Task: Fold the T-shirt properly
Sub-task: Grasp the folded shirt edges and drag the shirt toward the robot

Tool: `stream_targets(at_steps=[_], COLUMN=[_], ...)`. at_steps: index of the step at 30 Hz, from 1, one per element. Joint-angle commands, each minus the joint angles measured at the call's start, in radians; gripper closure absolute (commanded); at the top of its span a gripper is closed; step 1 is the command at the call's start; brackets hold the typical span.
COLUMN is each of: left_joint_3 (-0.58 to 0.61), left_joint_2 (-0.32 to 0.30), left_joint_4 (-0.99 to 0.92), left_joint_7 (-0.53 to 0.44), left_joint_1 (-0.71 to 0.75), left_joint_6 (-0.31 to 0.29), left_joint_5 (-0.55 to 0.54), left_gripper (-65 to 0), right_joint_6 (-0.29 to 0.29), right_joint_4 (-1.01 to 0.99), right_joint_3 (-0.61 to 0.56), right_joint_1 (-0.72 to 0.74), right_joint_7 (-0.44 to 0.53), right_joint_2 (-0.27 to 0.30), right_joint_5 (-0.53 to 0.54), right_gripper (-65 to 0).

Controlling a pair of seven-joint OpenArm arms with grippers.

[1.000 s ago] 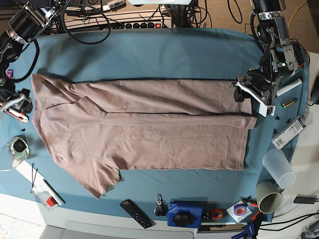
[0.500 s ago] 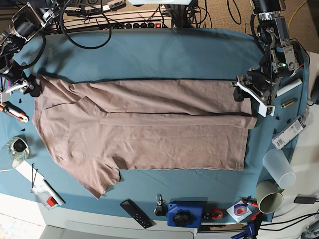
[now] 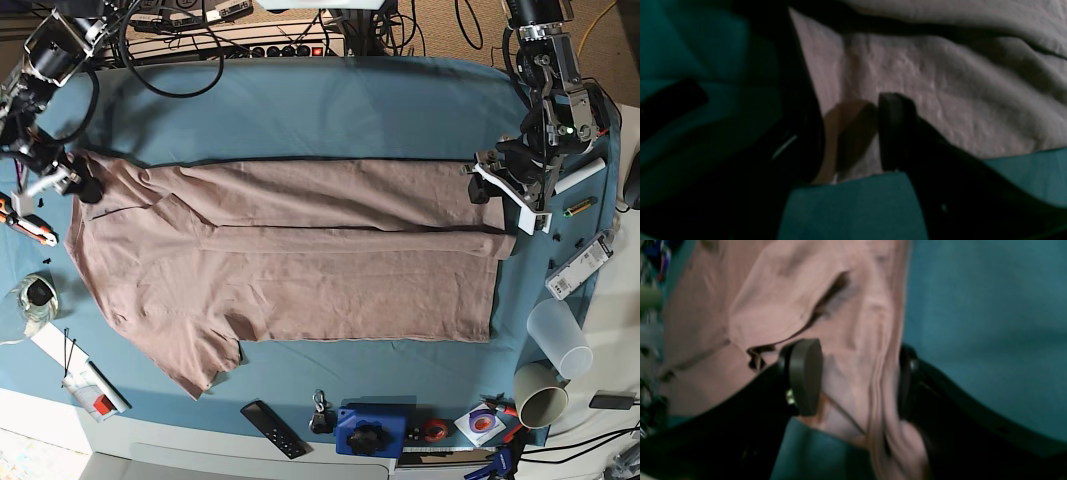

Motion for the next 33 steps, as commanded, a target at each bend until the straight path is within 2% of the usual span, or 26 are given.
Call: stream_targets(at_steps=[1, 2, 4, 7, 12, 16, 19, 22, 26, 33], left_joint_3=[0.005, 0.005, 0.005, 0.005, 0.005, 0.002, -0.003, -0.013, -0.032, -0.044], left_joint_2=[0.000, 0.000, 0.000, 0.000, -0.001, -0.006, -0.008, -0.009, -0.012, -0.076], left_joint_4=[-0.002, -0.002, -0.002, -0.002, -0.002, 0.004, 0.029, 0.039, 0.042, 0.063], left_joint_7=[0.045, 0.037, 0.026, 0.028, 0.029, 0.059, 0.109, 0.112, 0.151, 0.186], left_joint_1=[0.009, 0.009, 0.009, 0.009, 0.008, 0.008, 0.009, 0.011, 0.019, 0.104], left_joint_6=[0.006, 0.006, 0.007, 0.007, 0.006, 0.006, 0.006, 0.007, 0.006, 0.006], left_joint_5=[0.014, 0.014, 0.014, 0.014, 0.014, 0.014, 0.014, 0.014, 0.013, -0.037], left_gripper=[-24.6, -22.9, -15.1, 0.0, 0.0, 0.0, 0.0, 0.0, 0.0, 0.0], right_joint_6=[-0.009, -0.009, -0.009, -0.030, -0.035, -0.011, -0.009, -0.009, -0.009, -0.009], right_joint_4=[0.002, 0.002, 0.002, 0.003, 0.005, 0.015, 0.049, 0.092, 0.147, 0.233], right_joint_3=[-0.032, -0.059, -0.096, -0.111, -0.081, -0.019, 0.047, 0.110, 0.131, 0.132], right_joint_1=[0.000, 0.000, 0.001, 0.001, 0.001, 0.001, 0.000, 0.000, -0.038, -0.149], right_joint_7=[-0.010, 0.024, 0.057, 0.047, 0.019, -0.008, -0.066, -0.143, -0.143, -0.143], right_joint_2=[0.011, 0.011, 0.011, 0.011, 0.014, 0.014, 0.014, 0.014, 0.030, 0.035], right_joint_5=[-0.086, -0.107, -0.120, -0.120, -0.120, -0.102, -0.056, -0.002, 0.072, 0.076], right_gripper=[-32.2, -32.1, -31.3, -22.5, 0.0, 0.0, 0.0, 0.0, 0.0, 0.0])
